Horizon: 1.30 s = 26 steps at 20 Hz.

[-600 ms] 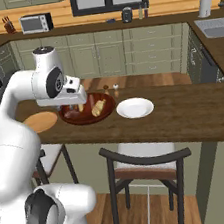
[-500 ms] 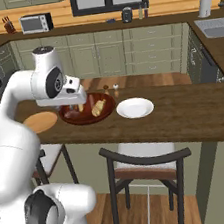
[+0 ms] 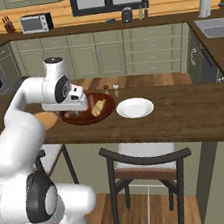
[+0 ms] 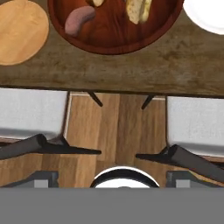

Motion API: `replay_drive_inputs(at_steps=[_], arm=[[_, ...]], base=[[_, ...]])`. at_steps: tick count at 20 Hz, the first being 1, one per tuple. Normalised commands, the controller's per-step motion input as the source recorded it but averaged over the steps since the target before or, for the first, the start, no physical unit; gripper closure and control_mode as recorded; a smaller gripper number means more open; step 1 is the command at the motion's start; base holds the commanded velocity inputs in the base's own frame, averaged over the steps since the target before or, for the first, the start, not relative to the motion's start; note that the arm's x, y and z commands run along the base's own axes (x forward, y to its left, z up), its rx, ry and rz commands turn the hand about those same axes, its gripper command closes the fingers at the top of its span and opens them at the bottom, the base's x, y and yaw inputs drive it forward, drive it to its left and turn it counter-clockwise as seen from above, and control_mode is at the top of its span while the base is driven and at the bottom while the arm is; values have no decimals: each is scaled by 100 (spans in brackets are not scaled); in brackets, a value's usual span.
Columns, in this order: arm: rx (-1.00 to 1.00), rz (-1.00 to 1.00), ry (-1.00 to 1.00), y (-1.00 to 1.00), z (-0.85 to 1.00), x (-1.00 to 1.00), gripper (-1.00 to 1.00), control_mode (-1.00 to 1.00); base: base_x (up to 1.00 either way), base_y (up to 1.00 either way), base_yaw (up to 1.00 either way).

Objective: Place one bun and one sausage from the bowl on each plate.

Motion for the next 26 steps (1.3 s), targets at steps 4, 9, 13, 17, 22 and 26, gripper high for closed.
replay_drive_inputs(at_steps=[4, 9, 13, 17, 22, 26], arm=[[0, 0, 17, -22, -16, 95, -100, -100], [-2, -5, -9, -21, -35, 56, -100, -100], [-6, -14, -3, 0, -37, 72, -100, -100], [-7, -7, -25, 12, -39, 28, -100, -100], [-2, -2, -5, 7, -26, 38, -100, -100], [0, 0, 3, 0, -21, 64, -100, -100]], base=[[0, 0, 0], [0, 0, 0], [0, 0, 0], [0, 0, 0], [0, 0, 0], [0, 0, 0]])
